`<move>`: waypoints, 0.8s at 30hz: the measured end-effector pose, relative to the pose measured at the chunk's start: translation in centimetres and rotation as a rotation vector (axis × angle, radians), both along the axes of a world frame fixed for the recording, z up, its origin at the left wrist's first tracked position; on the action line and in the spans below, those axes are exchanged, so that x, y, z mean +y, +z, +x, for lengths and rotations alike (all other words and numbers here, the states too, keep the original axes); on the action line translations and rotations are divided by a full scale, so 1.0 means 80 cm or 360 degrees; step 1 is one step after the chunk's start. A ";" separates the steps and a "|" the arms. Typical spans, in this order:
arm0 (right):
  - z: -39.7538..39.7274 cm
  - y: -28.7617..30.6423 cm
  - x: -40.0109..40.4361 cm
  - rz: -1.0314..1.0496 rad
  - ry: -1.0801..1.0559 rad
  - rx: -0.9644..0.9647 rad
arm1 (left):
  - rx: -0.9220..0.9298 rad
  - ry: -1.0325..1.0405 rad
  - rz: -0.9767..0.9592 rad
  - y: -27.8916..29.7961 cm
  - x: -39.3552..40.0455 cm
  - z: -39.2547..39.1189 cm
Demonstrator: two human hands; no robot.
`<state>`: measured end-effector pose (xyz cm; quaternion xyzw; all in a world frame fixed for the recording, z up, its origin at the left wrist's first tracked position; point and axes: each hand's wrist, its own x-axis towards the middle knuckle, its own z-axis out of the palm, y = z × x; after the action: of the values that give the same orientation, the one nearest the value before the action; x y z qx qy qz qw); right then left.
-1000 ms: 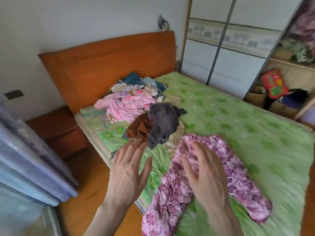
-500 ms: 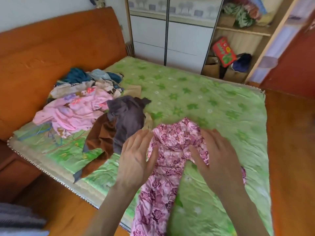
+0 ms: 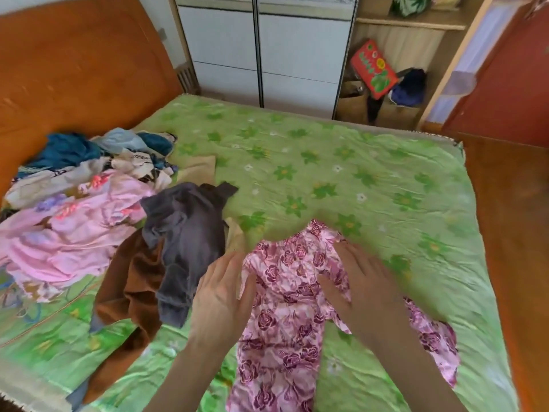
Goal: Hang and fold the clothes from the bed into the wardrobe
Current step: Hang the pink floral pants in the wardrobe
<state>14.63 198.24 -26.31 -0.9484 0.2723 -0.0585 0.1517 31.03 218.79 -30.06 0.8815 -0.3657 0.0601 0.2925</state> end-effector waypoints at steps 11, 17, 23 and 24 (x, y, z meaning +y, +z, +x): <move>0.158 -0.191 -0.156 0.0103 -0.0059 0.0283 | 0.0333 -0.0148 0.0370 -0.216 -0.119 0.168; 0.213 -0.297 -0.253 0.0273 -0.0038 0.0491 | 0.0504 -0.0191 0.0810 -0.316 -0.175 0.224; 0.284 -0.386 -0.297 0.0243 0.0057 0.0695 | 0.0480 -0.0172 0.0957 -0.396 -0.219 0.257; 0.294 -0.400 -0.303 0.0251 0.0029 0.0697 | 0.0497 -0.0168 0.0982 -0.408 -0.223 0.261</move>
<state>38.11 174.03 -58.34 -0.9260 0.2941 0.1717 0.1632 51.92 200.97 -62.71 0.9068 -0.3627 -0.2040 0.0674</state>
